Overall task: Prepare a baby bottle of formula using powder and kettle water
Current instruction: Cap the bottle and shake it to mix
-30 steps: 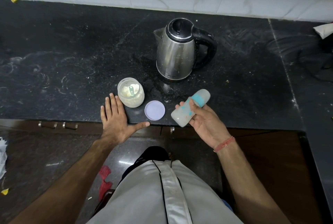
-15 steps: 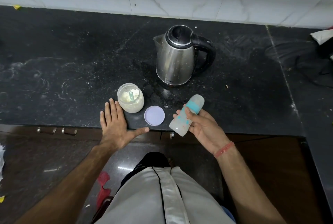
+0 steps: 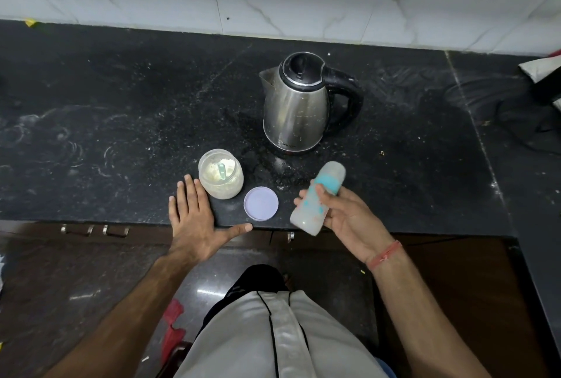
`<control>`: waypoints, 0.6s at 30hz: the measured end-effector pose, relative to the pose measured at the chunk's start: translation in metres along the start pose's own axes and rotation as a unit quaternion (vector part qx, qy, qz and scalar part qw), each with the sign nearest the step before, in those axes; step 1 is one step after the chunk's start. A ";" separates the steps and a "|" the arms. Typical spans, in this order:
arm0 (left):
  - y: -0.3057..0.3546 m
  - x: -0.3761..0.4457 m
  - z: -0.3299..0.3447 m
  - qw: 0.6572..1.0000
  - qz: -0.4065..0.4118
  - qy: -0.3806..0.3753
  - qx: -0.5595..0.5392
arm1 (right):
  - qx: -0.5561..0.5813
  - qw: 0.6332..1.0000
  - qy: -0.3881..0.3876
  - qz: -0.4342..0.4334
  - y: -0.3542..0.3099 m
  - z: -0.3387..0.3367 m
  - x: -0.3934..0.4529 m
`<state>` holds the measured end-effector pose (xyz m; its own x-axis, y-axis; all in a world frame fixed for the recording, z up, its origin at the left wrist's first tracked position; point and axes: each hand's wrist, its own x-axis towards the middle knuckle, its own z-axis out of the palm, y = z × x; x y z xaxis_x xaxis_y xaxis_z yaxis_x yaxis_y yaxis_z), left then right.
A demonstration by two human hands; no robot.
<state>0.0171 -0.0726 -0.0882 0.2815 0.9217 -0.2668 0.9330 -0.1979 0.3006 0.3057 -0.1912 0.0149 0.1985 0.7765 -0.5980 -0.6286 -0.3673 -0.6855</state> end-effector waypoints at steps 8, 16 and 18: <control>0.001 0.000 0.000 1.000 -0.004 0.002 0.001 | 0.018 1.000 0.021 -0.011 0.002 -0.007 0.002; 0.001 -0.002 0.000 1.000 -0.003 0.005 0.002 | 0.034 0.999 0.026 -0.015 0.003 -0.013 -0.002; 0.000 -0.003 0.001 1.000 -0.001 0.003 0.007 | -0.038 0.999 -0.005 0.004 -0.001 -0.009 -0.007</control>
<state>0.0168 -0.0758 -0.0882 0.2785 0.9239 -0.2624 0.9364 -0.2005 0.2880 0.3112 -0.2007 0.0158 0.1858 0.7790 -0.5989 -0.5716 -0.4101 -0.7107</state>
